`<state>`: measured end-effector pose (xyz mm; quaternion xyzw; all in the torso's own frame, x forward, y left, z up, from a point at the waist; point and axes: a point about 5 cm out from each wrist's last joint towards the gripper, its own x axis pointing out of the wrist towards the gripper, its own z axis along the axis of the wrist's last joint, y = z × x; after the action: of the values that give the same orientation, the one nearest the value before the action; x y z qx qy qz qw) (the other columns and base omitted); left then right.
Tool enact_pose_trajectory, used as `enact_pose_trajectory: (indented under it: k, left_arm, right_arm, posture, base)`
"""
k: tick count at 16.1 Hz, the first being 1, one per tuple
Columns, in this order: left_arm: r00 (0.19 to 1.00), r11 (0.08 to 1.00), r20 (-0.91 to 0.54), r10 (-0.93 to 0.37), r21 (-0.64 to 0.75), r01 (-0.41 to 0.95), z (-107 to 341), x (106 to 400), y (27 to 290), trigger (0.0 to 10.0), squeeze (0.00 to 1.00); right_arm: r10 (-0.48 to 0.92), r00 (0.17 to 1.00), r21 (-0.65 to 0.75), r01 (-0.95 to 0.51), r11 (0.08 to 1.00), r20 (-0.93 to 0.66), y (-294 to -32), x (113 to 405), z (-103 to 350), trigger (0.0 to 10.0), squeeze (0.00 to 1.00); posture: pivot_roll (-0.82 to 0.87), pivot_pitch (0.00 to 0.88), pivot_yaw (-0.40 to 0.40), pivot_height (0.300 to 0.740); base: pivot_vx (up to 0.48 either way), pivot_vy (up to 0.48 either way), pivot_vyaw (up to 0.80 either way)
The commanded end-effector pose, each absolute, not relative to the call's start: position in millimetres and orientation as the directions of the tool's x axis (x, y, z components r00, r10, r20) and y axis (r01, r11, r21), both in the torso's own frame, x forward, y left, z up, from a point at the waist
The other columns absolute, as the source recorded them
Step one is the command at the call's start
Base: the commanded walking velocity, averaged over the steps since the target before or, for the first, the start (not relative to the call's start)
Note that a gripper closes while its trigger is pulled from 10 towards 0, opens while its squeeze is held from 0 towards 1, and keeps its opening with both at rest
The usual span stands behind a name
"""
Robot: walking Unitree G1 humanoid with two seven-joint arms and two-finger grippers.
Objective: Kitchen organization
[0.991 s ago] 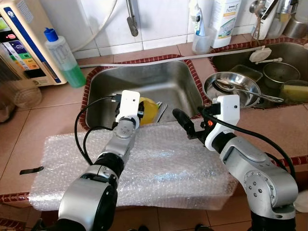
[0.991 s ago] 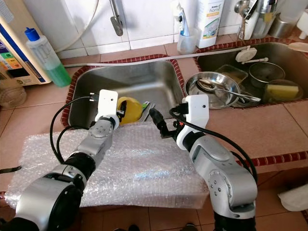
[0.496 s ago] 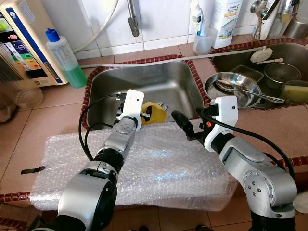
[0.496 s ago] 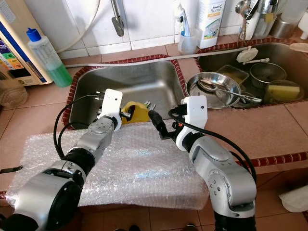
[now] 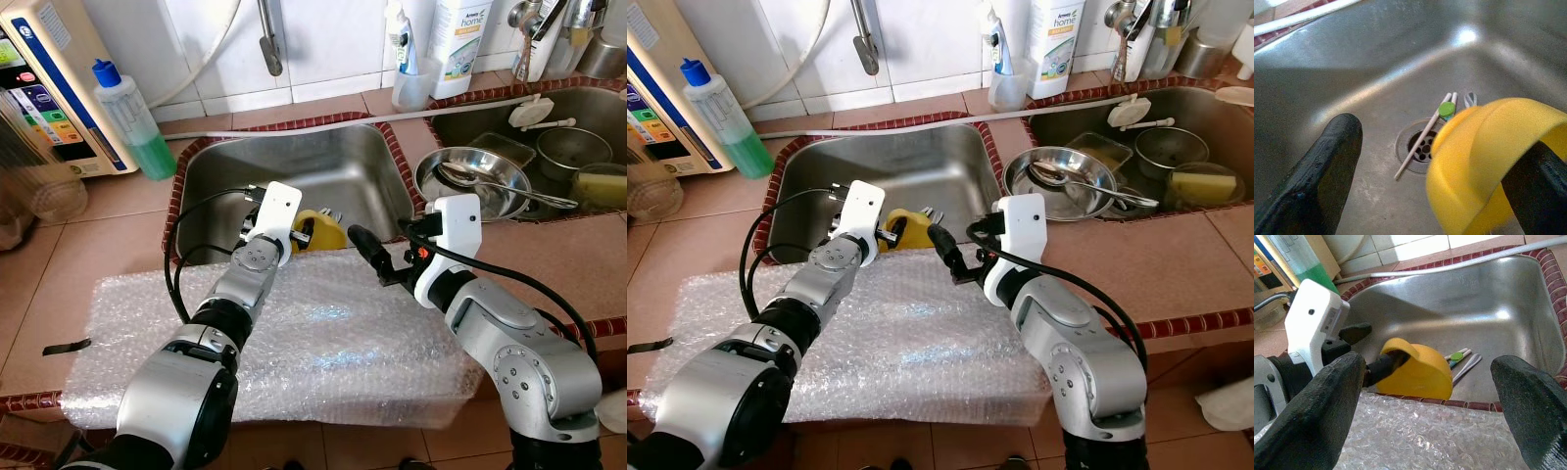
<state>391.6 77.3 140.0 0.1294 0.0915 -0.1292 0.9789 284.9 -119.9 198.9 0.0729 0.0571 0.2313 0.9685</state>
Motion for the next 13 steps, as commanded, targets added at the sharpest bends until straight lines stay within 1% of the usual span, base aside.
enact_pose_trajectory:
  k: [1, 2, 3, 4, 5, 6, 7, 8, 9, 10, 11, 12, 13]
  left_arm:
    - [0.905, 0.901, -0.314, -0.287, 0.233, 0.367, 119.9, 383.2, 75.4, 10.0, 0.99]
    - [0.908, 0.896, -0.313, -0.280, 0.255, 0.364, 117.3, 381.7, 74.5, 10.0, 0.94]
    - [0.931, 0.908, -0.275, -0.240, 0.275, 0.316, 119.1, 382.6, 77.5, 10.0, 0.47]
    - [0.968, 0.933, -0.213, -0.136, 0.302, 0.197, 126.5, 387.1, 89.2, 10.0, 0.00]
    - [0.975, 0.938, -0.196, -0.105, 0.307, 0.162, 129.7, 389.1, 94.6, 10.0, 0.00]
    - [0.908, 0.873, -0.313, -0.277, 0.313, 0.374, 115.7, 381.4, 79.1, 10.0, 0.00]
    - [0.838, 0.799, -0.390, -0.381, 0.317, 0.510, 106.3, 374.3, 67.4, 10.0, 0.00]
    - [0.886, 0.838, -0.337, -0.320, 0.336, 0.430, 112.1, 378.3, 72.6, 10.0, 0.00]
    - [0.947, 0.898, -0.250, -0.200, 0.339, 0.279, 123.2, 385.3, 84.3, 10.0, 0.00]
    - [0.962, 0.913, -0.217, -0.166, 0.334, 0.233, 127.7, 387.5, 88.0, 10.0, 0.00]
    - [0.963, 0.921, -0.210, -0.168, 0.315, 0.229, 129.1, 387.9, 87.3, 10.0, 0.00]
    - [0.963, 0.933, -0.170, -0.210, 0.259, 0.250, 135.7, 388.9, 83.6, 10.0, 0.00]
    - [0.975, 0.949, -0.122, -0.188, 0.233, 0.212, 143.6, 391.4, 88.2, 10.0, 0.00]
  right_arm:
    - [0.470, 0.880, 0.163, -0.455, 0.875, -0.066, -116.3, 285.1, 200.7, 10.0, 1.00]
    - [0.471, 0.880, 0.163, -0.456, 0.875, -0.065, -115.8, 285.2, 200.9, 10.0, 1.00]
    - [0.474, 0.878, 0.157, -0.460, 0.874, -0.064, -114.9, 285.5, 201.1, 10.0, 1.00]
    - [0.474, 0.878, 0.154, -0.460, 0.874, -0.063, -115.0, 285.8, 201.2, 10.0, 1.00]
    - [0.473, 0.879, 0.152, -0.460, 0.875, -0.063, -115.4, 286.2, 201.2, 10.0, 1.00]
    - [0.477, 0.877, 0.149, -0.464, 0.873, -0.064, -115.1, 286.3, 200.7, 10.0, 1.00]
    - [0.480, 0.875, 0.145, -0.468, 0.872, -0.065, -114.8, 286.3, 200.5, 10.0, 1.00]
    - [0.482, 0.874, 0.144, -0.470, 0.871, -0.065, -114.5, 286.4, 200.5, 10.0, 1.00]
    - [0.482, 0.874, 0.142, -0.470, 0.871, -0.063, -114.3, 287.1, 200.7, 10.0, 1.00]
    - [0.481, 0.874, 0.139, -0.470, 0.872, -0.061, -114.3, 287.5, 200.9, 10.0, 1.00]
    - [0.481, 0.875, 0.139, -0.470, 0.872, -0.060, -114.4, 287.6, 201.0, 10.0, 1.00]
    - [0.485, 0.872, 0.138, -0.474, 0.870, -0.060, -113.7, 287.2, 201.0, 10.0, 1.00]
    - [0.487, 0.871, 0.137, -0.477, 0.868, -0.060, -113.3, 286.9, 200.5, 10.0, 1.00]
  posture:
    - [-0.36, 0.164, 0.161, 0.740]
    - [-0.36, 0.164, 0.160, 0.740]
    - [-0.36, 0.164, 0.160, 0.740]
    - [-0.36, 0.165, 0.158, 0.740]
    - [-0.36, 0.164, 0.155, 0.740]
    - [-0.35, 0.162, 0.155, 0.740]
    - [-0.35, 0.162, 0.155, 0.740]
    - [-0.35, 0.162, 0.155, 0.740]
    - [-0.35, 0.160, 0.155, 0.740]
    - [-0.35, 0.159, 0.155, 0.740]
    - [-0.35, 0.159, 0.157, 0.740]
    - [-0.35, 0.159, 0.157, 0.740]
    - [-0.35, 0.158, 0.157, 0.740]
  base:
    - [0.000, 0.000, 0.00]
    - [0.000, 0.000, 0.00]
    - [0.000, 0.000, 0.00]
    - [0.000, 0.000, 0.00]
    - [0.000, 0.000, 0.00]
    - [0.000, 0.000, 0.00]
    - [0.000, 0.000, 0.00]
    - [0.000, 0.000, 0.00]
    - [0.000, 0.000, 0.00]
    - [0.000, 0.000, 0.00]
    - [0.000, 0.000, 0.00]
    - [0.000, 0.000, 0.00]
    - [0.000, 0.000, 0.00]
